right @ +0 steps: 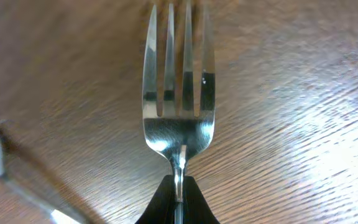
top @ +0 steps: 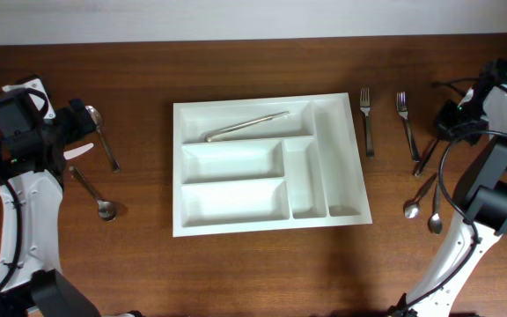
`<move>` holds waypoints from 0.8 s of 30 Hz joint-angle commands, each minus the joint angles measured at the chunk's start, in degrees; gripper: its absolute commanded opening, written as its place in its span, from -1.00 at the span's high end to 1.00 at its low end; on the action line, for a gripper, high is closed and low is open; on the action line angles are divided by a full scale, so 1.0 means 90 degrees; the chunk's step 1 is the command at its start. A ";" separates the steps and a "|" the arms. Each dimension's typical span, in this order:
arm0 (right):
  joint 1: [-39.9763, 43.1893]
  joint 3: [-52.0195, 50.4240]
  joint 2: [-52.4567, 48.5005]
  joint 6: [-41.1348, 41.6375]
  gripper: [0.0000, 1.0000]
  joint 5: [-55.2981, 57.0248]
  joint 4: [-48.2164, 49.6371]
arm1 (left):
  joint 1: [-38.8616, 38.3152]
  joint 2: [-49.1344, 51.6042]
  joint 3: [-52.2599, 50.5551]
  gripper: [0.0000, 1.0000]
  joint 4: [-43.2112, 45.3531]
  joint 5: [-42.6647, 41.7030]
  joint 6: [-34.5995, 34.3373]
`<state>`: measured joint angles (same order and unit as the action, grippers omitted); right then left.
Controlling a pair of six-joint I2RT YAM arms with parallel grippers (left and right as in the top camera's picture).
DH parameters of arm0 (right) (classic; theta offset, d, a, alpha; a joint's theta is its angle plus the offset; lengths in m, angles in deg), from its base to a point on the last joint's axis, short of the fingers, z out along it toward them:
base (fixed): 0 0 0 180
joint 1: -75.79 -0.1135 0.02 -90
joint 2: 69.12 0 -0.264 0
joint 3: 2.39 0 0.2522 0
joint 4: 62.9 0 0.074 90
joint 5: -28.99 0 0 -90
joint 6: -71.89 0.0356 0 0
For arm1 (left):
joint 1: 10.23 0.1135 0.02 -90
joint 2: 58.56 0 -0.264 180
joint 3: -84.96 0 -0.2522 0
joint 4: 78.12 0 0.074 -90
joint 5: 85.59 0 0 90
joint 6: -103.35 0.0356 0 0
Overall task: Pack container
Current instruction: 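Move the right gripper back over the silver forks, then grasp a silver fork and place it in the tray's right slot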
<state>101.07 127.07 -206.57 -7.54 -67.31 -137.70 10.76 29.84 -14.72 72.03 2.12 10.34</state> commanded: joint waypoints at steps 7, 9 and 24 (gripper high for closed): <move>-0.0719 0.0182 0.1370 -0.0588 0.92 -0.0058 0.0017 | 0.0036 0.0034 0.0121 -0.98 0.0015 0.0044 0.0005; -0.0860 0.0182 0.1520 -0.0588 0.92 -0.0063 -0.0015 | 0.0036 0.0034 0.0121 -0.98 0.0015 0.0044 0.0005; -0.2424 0.0180 0.1838 -0.1205 0.92 -0.0345 -0.1248 | 0.0036 0.0034 0.0121 -0.98 0.0015 0.0044 0.0005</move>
<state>81.75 127.75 -191.64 -16.18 -68.17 -148.23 10.76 29.84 -14.72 72.03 2.12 10.34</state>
